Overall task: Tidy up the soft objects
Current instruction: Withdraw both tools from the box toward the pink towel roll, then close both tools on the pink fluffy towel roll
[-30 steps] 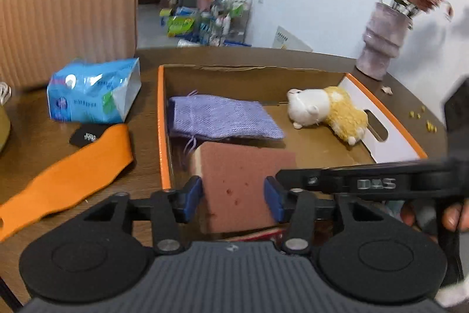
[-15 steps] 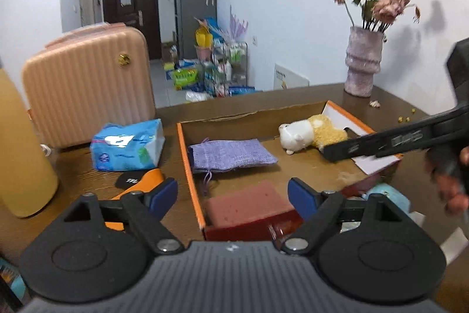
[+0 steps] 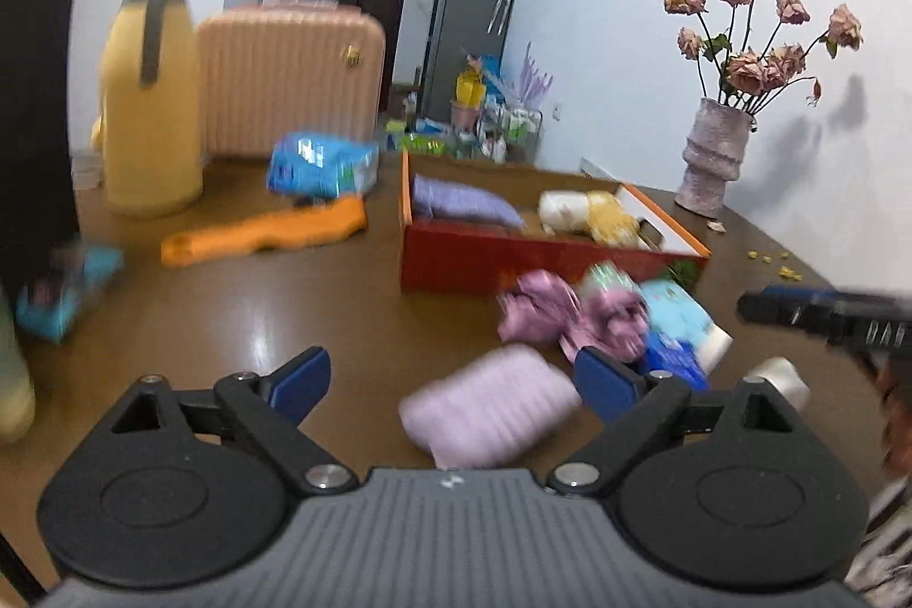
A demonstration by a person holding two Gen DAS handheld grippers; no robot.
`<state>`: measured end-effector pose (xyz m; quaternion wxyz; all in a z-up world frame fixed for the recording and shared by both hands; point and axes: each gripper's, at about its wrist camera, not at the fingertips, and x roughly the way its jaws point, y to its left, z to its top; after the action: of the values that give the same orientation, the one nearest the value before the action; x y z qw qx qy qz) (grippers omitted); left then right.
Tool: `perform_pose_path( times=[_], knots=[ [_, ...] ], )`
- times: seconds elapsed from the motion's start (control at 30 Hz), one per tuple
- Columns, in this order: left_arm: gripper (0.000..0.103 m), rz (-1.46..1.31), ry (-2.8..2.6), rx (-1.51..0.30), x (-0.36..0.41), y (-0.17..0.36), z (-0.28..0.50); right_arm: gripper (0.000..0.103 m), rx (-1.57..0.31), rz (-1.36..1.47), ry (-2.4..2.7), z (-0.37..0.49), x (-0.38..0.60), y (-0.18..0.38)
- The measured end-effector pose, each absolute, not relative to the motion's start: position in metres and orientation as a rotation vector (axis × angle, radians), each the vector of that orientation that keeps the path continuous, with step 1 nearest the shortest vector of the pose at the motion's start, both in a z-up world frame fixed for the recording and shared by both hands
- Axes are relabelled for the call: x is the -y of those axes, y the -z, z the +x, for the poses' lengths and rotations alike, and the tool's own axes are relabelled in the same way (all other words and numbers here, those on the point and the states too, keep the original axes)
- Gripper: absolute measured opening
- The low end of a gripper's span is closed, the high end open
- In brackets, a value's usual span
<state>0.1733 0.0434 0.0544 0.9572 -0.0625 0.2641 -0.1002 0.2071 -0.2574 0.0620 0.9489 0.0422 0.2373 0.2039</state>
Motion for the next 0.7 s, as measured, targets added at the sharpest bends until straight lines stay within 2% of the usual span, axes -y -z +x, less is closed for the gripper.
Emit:
perform_pose_path(
  times=[0.27,0.53,0.7],
  knots=[
    [0.094,-0.166,0.205,-0.686,-0.054,-0.015,0.145,0.061,-0.662,0.133,-0.423,0.15,0.247,-0.003],
    [0.094,-0.232,0.227,-0.722,-0.063,-0.005,0.167,0.061,-0.659,0.095,-0.371,0.157,0.246,-0.002],
    [0.093,-0.398,0.294,-0.75,-0.069,-0.003,0.205,0.061,-0.629,0.107,-0.429,0.191,0.228,-0.011]
  ],
)
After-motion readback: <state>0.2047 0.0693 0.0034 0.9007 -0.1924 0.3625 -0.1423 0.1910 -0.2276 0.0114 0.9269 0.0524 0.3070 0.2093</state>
